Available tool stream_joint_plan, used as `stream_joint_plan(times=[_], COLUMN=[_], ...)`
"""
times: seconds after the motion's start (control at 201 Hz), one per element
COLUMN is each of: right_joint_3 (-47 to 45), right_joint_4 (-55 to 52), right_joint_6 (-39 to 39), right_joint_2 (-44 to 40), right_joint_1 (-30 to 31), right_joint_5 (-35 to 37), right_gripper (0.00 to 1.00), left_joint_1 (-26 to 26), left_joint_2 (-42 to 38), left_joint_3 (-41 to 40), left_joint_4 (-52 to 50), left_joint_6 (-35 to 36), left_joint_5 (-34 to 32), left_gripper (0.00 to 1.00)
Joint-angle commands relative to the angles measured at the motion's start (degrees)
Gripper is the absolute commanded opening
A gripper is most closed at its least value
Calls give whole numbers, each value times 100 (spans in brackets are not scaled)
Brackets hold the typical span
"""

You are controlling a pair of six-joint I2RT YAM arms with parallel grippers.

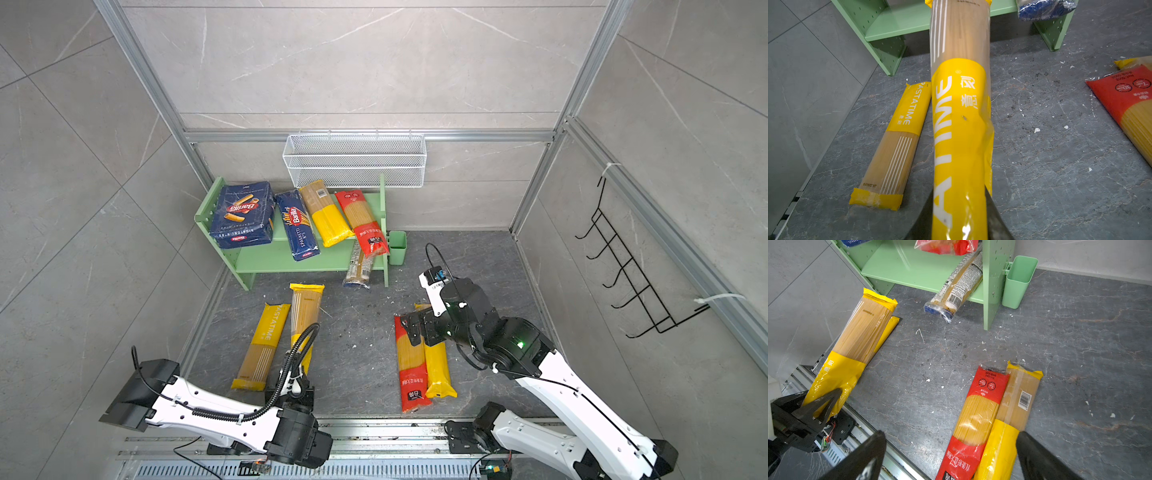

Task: Arrange pasta packages on shelves
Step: Pick up the pasta bag from the middle-left of the table, then place the pasta bag on the shelf.

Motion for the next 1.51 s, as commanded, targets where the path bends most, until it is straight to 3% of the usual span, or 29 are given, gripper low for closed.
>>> stream_joint_plan(times=[0.0, 0.114, 0.299, 0.413, 0.568, 0.652, 0.841, 1.1, 1.508], right_joint_3=[150, 180, 229, 259, 273, 273, 349, 426, 658], right_joint_4=[33, 42, 65, 67, 29, 2, -84, -123, -211], right_joint_6=[-145, -185, -224, -240, -251, -251, -291, -315, -365], right_joint_2=[11, 79, 177, 201, 190, 170, 203, 321, 466], right_joint_1=[4, -29, -107, -198, -303, -352, -454, -524, -621], right_joint_5=[18, 10, -25, -58, -86, -78, -81, -93, -42], right_gripper=[99, 100, 99, 100, 99, 99, 100, 99, 99], left_joint_1=[69, 243, 750, 1256, 2112, 2626, 3048, 3847, 5076], left_joint_2=[-303, -681, -1308, -2004, -3038, -3160, -2458, -2820, -2276], left_joint_3=[217, 235, 268, 20, -751, -890, -471, -789, -537], left_joint_4=[-1444, -1390, -405, 1145, 4197, 4940, 5114, 6159, 7219], left_joint_6=[-1846, -1490, 218, 2463, 5813, 6546, 7105, 8047, 9108], left_joint_5=[-1101, -1234, -1307, -1177, -559, -149, 33, 671, 1825], left_gripper=[0, 0, 0, 0, 0, 0, 0, 0, 0])
